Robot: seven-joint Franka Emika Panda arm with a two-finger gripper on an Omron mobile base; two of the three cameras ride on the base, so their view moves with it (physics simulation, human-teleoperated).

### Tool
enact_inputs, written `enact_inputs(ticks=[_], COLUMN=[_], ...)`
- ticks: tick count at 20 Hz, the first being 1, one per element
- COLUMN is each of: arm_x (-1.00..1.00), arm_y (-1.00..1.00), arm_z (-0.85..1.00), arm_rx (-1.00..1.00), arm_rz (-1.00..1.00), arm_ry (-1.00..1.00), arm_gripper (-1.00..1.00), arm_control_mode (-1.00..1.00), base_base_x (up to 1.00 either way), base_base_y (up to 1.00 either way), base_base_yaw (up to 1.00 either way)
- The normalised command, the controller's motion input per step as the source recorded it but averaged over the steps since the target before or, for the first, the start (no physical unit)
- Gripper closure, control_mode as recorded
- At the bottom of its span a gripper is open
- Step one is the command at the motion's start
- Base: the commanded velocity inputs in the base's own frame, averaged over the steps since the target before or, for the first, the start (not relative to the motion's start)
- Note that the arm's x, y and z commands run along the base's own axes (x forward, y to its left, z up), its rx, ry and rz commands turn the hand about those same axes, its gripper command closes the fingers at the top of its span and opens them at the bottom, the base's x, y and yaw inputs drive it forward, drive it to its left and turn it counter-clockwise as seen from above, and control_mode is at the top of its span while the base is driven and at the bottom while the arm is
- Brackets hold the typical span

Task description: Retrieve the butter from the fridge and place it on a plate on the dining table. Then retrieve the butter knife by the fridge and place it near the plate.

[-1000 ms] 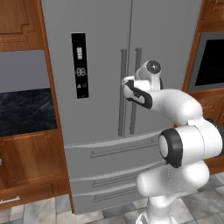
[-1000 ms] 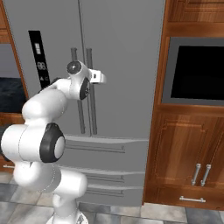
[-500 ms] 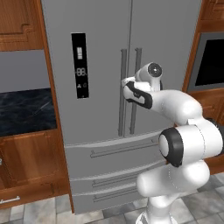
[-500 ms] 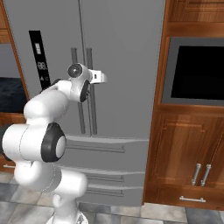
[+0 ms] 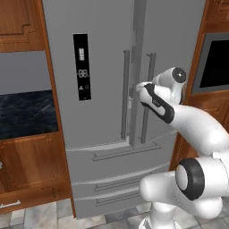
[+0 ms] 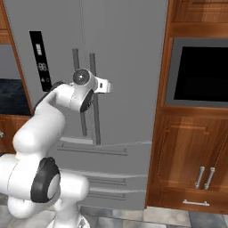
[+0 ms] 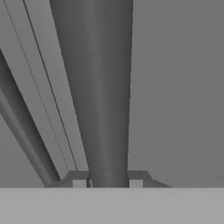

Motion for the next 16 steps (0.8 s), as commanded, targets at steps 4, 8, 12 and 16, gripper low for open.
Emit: enact_inputs(ticks=[4,8,12,16], arm_x=[-1.00,-1.00,-1.00,-0.98], arm_y=[-0.86,-0.93,-1.00,-0.82], arm_z=[0.70,0.60,0.57,0.47], arm_rx=[0.29,0.21,0.20,0.16], arm_rz=[0.06,0.09,0.11,0.08], arm_ry=[0.05,0.04,0.06,0.07], arm_gripper=[1.00,1.00,1.00,1.00], arm_control_mode=[-1.00,-1.00,-1.00,-1.00], base_base_x=[0.00,0.00,0.00,0.00], base_base_y=[0.00,0.00,0.00,0.00], base_base_yaw=[0.00,0.00,0.00,0.00])
